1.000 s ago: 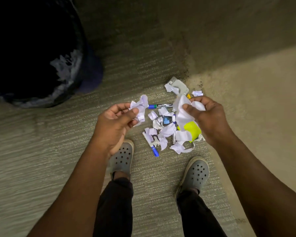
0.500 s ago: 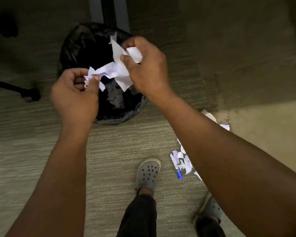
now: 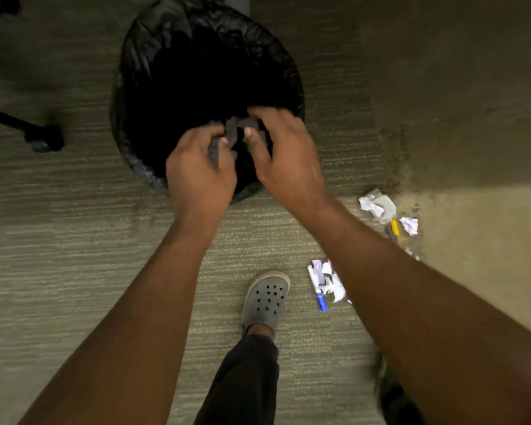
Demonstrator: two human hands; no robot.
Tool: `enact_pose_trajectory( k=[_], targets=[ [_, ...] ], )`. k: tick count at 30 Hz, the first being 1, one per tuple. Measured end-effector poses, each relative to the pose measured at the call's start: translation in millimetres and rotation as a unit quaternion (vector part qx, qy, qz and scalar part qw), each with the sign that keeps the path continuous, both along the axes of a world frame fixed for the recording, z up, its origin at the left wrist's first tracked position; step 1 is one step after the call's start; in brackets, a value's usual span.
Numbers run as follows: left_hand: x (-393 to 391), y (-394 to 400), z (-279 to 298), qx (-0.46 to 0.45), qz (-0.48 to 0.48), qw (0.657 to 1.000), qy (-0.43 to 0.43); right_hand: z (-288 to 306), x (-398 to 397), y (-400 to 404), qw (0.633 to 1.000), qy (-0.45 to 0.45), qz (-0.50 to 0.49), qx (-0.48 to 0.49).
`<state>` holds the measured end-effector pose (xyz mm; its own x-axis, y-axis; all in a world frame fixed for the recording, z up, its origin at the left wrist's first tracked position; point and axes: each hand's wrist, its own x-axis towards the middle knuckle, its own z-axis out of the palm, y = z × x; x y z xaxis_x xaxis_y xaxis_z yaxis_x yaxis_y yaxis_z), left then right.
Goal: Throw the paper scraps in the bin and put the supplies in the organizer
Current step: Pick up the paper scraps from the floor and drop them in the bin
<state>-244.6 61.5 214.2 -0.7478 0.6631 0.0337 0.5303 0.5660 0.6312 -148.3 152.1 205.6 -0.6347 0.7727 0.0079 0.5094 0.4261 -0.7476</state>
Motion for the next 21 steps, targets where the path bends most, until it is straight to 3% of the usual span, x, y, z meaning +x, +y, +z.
enact_pose_trajectory(
  k=[4,7,13,21],
  targets=[
    [64.0,-14.8,-5.2,0.079,-0.049,0.995,0.016,-12.1,74.8,-19.4,0.988,0.037,-0.15,0.0],
    [114.8,-23.3,-27.9,0.076,-0.11,0.991,-0.026,-38.6,137.7,-31.2,0.98,0.016,-0.197,-0.022],
    [200.5,-32.6,-106.1,-0.062,-0.182,0.971,-0.144,-119.9,263.9,-30.5,0.974,-0.069,-0.208,-0.055],
    [266.2,15.4,-223.3,-0.241,-0.265,0.921,-0.155,-223.8,381.1,33.4,0.95,-0.269,-0.142,-0.076]
  ],
)
